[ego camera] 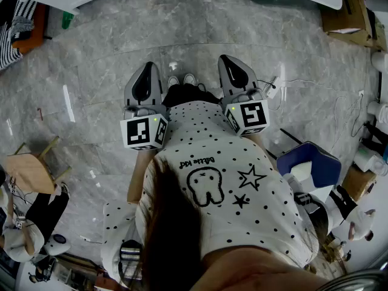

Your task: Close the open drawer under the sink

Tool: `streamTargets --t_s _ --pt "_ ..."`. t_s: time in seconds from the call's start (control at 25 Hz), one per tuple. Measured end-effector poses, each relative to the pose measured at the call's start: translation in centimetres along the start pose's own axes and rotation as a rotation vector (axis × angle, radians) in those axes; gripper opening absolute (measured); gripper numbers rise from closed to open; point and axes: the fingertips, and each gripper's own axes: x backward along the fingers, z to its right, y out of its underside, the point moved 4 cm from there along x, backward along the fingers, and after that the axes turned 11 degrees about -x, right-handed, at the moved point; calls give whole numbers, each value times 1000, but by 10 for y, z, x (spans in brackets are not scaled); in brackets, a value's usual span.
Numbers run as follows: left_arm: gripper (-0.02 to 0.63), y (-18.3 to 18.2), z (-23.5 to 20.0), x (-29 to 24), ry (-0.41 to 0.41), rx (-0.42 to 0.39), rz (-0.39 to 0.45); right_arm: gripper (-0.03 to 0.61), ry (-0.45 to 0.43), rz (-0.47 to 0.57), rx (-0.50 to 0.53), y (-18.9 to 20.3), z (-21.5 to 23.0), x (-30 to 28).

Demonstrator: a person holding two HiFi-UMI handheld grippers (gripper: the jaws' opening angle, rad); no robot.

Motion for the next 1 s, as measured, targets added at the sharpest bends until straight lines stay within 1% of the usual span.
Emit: streamTargets --t_s 0.68,0.84,1.0 --pt "11 -5 3 -21 -23 28 -3 12 -26 -9 9 -10 18 -11" --pt "11 -6 3 -30 -32 34 12 14 -59 24 -13 -13 26 -16" --pt "11 -9 1 -41 -59 40 31 14 -60 13 -34 -10 37 -19"
